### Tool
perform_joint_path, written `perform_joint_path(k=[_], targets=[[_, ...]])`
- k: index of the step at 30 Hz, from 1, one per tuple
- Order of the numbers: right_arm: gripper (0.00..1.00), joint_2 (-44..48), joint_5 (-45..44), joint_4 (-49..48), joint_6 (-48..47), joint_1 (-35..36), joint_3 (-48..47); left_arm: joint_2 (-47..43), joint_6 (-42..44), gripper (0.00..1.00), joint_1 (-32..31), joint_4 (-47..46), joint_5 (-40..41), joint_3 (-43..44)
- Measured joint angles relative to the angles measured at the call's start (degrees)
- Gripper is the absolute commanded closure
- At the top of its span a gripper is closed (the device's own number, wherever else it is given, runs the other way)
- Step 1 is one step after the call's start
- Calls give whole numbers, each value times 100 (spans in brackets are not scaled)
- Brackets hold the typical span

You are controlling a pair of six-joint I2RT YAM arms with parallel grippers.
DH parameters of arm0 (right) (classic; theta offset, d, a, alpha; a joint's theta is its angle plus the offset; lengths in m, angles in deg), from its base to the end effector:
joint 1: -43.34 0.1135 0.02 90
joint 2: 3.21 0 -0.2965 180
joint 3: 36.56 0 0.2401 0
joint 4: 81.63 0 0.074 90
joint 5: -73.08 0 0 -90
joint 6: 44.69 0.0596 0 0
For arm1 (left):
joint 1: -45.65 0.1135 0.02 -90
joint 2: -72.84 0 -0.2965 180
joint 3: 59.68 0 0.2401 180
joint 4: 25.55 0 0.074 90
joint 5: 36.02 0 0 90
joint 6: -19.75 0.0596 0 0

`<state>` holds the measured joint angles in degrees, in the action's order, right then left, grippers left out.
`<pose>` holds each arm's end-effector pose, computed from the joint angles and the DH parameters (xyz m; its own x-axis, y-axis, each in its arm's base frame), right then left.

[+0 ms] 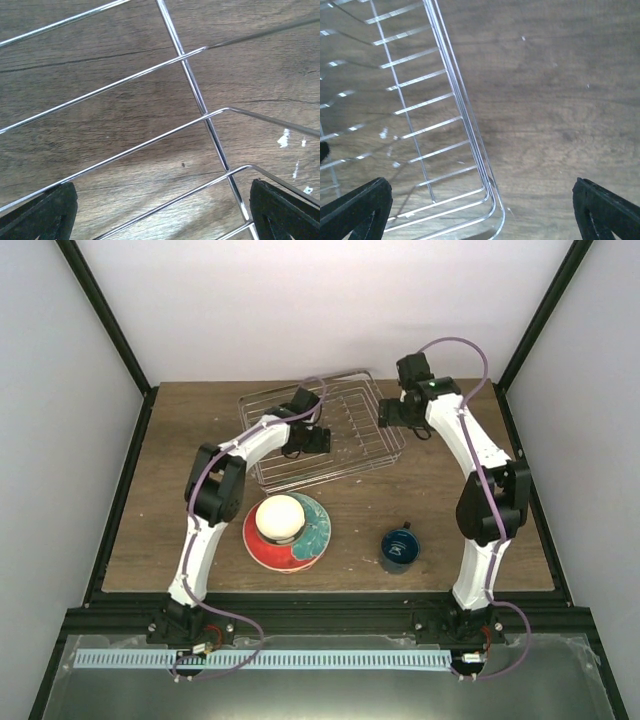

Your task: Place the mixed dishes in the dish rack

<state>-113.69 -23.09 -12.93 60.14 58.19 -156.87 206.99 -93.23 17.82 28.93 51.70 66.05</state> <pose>0.4165 0.1038 0.3182 -0.8513 0.0375 -0.5233 0.0174 0.9989 0.0434 0.4631 -0.2471 0.1722 -0.9131 0.0409 -0.4056 0.1369 0.9680 -0.2105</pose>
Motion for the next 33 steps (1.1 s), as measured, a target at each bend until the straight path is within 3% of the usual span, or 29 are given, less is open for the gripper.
perform_joint_path(k=[7,13,21,25,33], targets=[[0,107,-98,-223,46,-125,863,63,118,4,-175,17,4,166],[0,107,-271,-448,11,-127,1045,-37,225,4,-212,66,22,256],[0,101,-435,-710,20,-212,1204,-1008,240,4,-131,203,83,284],[0,61,-389,-800,118,-457,1547,-1716,236,3,175,205,232,109],[0,68,-195,-1054,247,-704,1821,-2437,367,3,1427,234,728,-249]])
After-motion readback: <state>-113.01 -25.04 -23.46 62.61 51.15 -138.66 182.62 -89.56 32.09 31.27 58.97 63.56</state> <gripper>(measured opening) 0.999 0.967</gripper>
